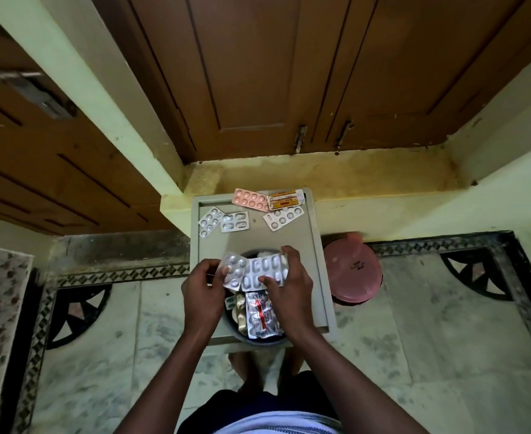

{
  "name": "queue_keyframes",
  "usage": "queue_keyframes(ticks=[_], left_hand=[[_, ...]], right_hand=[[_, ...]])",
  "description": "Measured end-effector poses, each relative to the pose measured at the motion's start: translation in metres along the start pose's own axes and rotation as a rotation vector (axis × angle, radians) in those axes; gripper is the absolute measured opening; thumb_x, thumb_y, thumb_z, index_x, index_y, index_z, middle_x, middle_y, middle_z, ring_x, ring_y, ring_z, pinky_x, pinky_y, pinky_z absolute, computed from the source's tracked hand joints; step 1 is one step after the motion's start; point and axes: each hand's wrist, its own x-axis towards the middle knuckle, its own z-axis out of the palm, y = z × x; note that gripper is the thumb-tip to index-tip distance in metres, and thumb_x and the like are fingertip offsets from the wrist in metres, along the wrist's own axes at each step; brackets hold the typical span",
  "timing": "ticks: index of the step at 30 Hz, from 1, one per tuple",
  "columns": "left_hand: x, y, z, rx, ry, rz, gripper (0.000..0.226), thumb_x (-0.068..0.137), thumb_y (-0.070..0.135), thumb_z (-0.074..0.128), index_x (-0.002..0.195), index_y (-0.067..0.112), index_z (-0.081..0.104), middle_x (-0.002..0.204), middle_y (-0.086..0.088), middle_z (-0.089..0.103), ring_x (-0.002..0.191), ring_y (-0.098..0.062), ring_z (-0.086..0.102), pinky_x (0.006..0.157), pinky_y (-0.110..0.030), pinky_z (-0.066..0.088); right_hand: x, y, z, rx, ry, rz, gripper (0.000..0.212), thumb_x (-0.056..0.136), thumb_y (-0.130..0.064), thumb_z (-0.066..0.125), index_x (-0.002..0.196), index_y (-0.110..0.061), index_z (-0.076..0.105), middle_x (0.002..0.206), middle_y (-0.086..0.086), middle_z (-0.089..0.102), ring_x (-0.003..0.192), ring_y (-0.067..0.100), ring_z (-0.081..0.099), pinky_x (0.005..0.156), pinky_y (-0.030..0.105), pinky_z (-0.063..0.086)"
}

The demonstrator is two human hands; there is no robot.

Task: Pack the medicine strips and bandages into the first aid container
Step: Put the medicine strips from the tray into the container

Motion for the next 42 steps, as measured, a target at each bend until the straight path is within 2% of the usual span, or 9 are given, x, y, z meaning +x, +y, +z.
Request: queue_keyframes(ticks=[5, 11, 16, 20, 26, 30, 34, 39, 42], left_hand=[[-0.004, 0.0, -0.002, 0.007, -0.014, 0.04, 0.003, 0.096, 0.018, 0.07, 0.098, 0.02, 0.071, 0.088, 0.014, 0.073, 0.083, 0.002, 0.068, 0.069, -0.013, 0.051], [-0.004, -0.006, -0.008, 0.109, -0.208, 0.087, 0.008, 0.093, 0.02, 0.072, 0.098, 0.026, 0.075, 0.082, 0.012, 0.076, 0.076, -0.004, 0.069, 0.067, -0.03, 0.055], [0.002, -0.013, -0.017, 0.336, -0.238, 0.17, 0.021, 0.091, 0.01, 0.071, 0.107, 0.021, 0.078, 0.094, 0.002, 0.076, 0.088, -0.02, 0.069, 0.076, -0.04, 0.057], [0.009, -0.014, -0.016, 0.406, -0.332, 0.276, 0.035, 0.083, -0.004, 0.067, 0.107, 0.018, 0.08, 0.088, -0.001, 0.073, 0.087, -0.025, 0.067, 0.074, -0.042, 0.056], [0.014, -0.007, -0.007, 0.51, -0.332, 0.386, 0.024, 0.081, 0.004, 0.073, 0.099, 0.019, 0.08, 0.088, -0.002, 0.068, 0.089, -0.028, 0.055, 0.069, -0.039, 0.048], [0.012, -0.006, -0.004, 0.501, -0.33, 0.352, 0.022, 0.083, 0.005, 0.072, 0.101, 0.017, 0.078, 0.089, -0.003, 0.068, 0.091, -0.028, 0.055, 0.07, -0.037, 0.046], [0.007, -0.009, -0.004, 0.531, -0.344, 0.368, 0.025, 0.081, 0.001, 0.073, 0.1, 0.016, 0.077, 0.092, -0.002, 0.068, 0.094, -0.028, 0.056, 0.069, -0.038, 0.048], [-0.004, -0.013, -0.003, 0.441, -0.332, 0.385, 0.024, 0.081, -0.001, 0.071, 0.098, 0.016, 0.074, 0.093, 0.001, 0.066, 0.093, -0.024, 0.059, 0.072, -0.037, 0.05], [-0.005, -0.013, -0.003, 0.368, -0.303, 0.349, 0.022, 0.082, -0.001, 0.071, 0.094, 0.017, 0.074, 0.091, 0.005, 0.066, 0.091, -0.019, 0.061, 0.074, -0.037, 0.051]], right_hand=[[0.008, 0.004, -0.003, -0.253, -0.071, -0.068, 0.075, 0.085, -0.025, 0.082, 0.144, -0.016, 0.036, 0.119, 0.018, 0.066, 0.107, 0.035, 0.066, 0.082, 0.037, 0.055], [0.021, -0.004, -0.02, -0.649, -0.22, -0.073, 0.075, 0.094, -0.052, 0.064, 0.151, -0.019, 0.028, 0.123, 0.018, 0.063, 0.107, 0.042, 0.065, 0.082, 0.044, 0.053], [0.018, -0.003, -0.029, -0.712, -0.248, -0.071, 0.072, 0.094, -0.053, 0.064, 0.149, -0.021, 0.031, 0.117, 0.019, 0.064, 0.105, 0.042, 0.066, 0.081, 0.043, 0.053], [0.015, 0.003, -0.03, -0.746, -0.228, -0.131, 0.066, 0.094, -0.048, 0.067, 0.147, -0.02, 0.039, 0.118, 0.015, 0.062, 0.098, 0.04, 0.068, 0.076, 0.041, 0.054], [0.014, 0.007, -0.024, -0.85, -0.155, -0.26, 0.064, 0.081, -0.044, 0.082, 0.132, -0.016, 0.056, 0.11, 0.014, 0.054, 0.068, 0.033, 0.067, 0.052, 0.038, 0.055], [0.017, 0.008, -0.021, -0.833, -0.101, -0.349, 0.057, 0.076, -0.03, 0.087, 0.123, -0.011, 0.061, 0.112, 0.016, 0.05, 0.087, 0.032, 0.06, 0.053, 0.037, 0.055], [0.021, 0.018, -0.017, -0.921, -0.124, -0.522, 0.043, 0.068, -0.01, 0.084, 0.109, -0.008, 0.07, 0.12, 0.016, 0.058, 0.1, 0.035, 0.055, 0.067, 0.041, 0.052], [0.018, 0.024, -0.017, -0.927, -0.196, -0.537, 0.046, 0.063, -0.006, 0.081, 0.108, -0.007, 0.07, 0.135, 0.014, 0.059, 0.123, 0.034, 0.053, 0.084, 0.044, 0.046], [0.016, 0.023, -0.019, -0.931, -0.237, -0.507, 0.04, 0.065, -0.012, 0.083, 0.103, -0.01, 0.072, 0.133, 0.01, 0.063, 0.127, 0.029, 0.056, 0.09, 0.046, 0.045]])
